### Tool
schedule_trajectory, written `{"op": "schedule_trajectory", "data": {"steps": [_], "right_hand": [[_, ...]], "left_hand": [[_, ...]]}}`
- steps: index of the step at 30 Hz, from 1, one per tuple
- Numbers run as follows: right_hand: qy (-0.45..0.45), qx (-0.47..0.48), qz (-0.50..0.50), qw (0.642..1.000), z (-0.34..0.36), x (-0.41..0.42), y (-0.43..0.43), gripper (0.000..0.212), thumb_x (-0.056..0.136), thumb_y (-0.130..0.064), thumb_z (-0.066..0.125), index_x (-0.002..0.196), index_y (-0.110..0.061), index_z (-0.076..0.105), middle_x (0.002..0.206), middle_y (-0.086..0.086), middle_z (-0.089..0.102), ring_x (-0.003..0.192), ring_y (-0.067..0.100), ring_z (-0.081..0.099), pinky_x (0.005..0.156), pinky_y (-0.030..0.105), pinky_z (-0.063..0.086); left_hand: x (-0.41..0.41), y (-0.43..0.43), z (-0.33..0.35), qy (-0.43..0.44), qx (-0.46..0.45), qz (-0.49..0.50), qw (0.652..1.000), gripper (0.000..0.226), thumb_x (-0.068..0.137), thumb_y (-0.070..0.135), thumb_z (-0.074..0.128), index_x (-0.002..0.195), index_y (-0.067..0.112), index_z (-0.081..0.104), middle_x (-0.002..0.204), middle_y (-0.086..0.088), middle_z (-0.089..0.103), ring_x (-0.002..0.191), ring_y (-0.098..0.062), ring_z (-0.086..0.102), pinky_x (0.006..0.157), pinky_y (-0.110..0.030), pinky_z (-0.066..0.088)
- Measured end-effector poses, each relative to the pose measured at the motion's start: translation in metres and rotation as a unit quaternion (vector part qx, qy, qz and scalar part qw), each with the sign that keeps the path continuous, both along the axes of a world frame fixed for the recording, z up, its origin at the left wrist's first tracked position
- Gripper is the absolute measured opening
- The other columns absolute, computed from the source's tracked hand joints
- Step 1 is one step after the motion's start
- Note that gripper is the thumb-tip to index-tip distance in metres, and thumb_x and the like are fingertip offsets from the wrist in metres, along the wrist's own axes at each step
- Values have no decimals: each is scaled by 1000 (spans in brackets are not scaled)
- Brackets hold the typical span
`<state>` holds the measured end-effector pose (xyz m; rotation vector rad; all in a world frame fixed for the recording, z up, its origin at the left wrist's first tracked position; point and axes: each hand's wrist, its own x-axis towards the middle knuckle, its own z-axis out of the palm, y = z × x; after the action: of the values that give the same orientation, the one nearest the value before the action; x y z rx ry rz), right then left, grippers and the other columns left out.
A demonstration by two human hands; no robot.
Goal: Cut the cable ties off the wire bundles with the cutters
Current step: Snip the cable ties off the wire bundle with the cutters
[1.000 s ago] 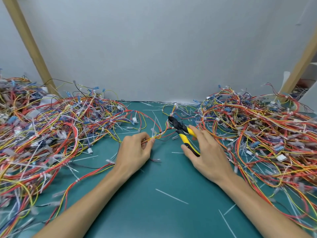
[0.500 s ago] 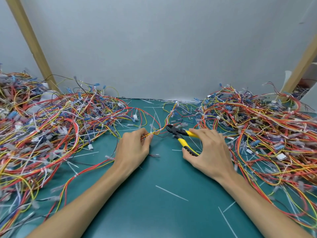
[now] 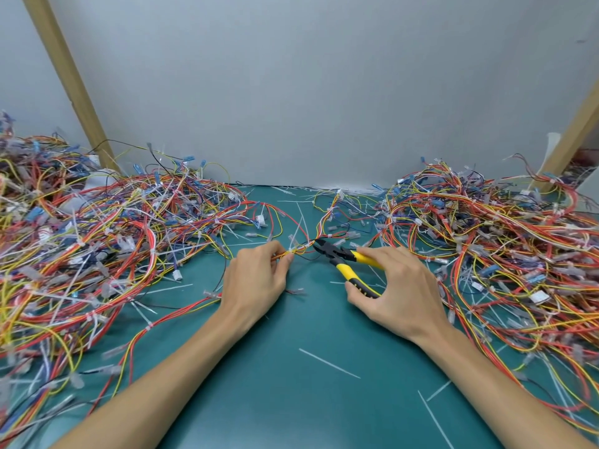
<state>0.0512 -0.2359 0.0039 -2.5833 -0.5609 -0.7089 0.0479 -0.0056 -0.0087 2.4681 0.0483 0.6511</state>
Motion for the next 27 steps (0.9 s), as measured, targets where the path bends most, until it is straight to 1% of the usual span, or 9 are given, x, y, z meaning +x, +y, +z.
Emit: {"op": "schedule_trajectory", "data": {"steps": [3,6,10,16,20,24,27], "right_hand": [[-4,2,1,1000,1,-1,1,50,67,-43,77,113,-25,70,103,-11,69,99,13,60,83,23,42],[-2,-1,4,1000,1,0,1,49,67,-44,76,112,-25,70,103,-11,69,99,13,60,83,22,41],[-4,-3,4,1000,0,0,0,49,68,-44,76,112,-24,70,102,-10,70,97,14,60,82,23,42],[0,3,6,1000,0,0,2,50,68,-52,66,111,-26,70,102,-12,70,95,13,60,80,23,43],[3,6,9,1000,-1,0,2,50,69,-53,65,111,-27,69,102,-13,69,95,12,60,80,25,45],[9,8,10,1000,-1,0,2,49,70,-54,64,111,-28,69,100,-13,68,93,12,60,79,27,47],[13,7,10,1000,0,0,1,49,70,-55,63,111,-29,69,100,-14,68,94,11,60,79,28,49]], "left_hand": [[0,0,0,-5,-2,-3,1000,20,92,39,59,82,23,65,54,5,51,69,-28,59,61,-35,48],[1,1,-1,-8,-5,-6,1000,19,91,38,60,80,23,65,51,7,48,66,-28,58,59,-35,45],[1,0,0,-11,-2,-15,1000,18,91,37,61,81,23,66,50,8,46,67,-28,58,59,-34,44],[-1,-1,0,-14,13,-24,1000,18,92,37,60,85,23,67,52,8,45,69,-29,59,59,-34,44],[-1,-2,0,-24,27,-38,999,18,92,38,60,85,22,67,54,8,47,70,-28,59,58,-33,43],[-2,-3,0,-27,37,-47,998,18,92,37,60,84,23,67,53,7,48,69,-28,59,58,-34,45],[-4,-3,1,-33,43,-47,997,18,92,38,60,84,23,66,52,8,46,68,-27,59,56,-33,42]]}}
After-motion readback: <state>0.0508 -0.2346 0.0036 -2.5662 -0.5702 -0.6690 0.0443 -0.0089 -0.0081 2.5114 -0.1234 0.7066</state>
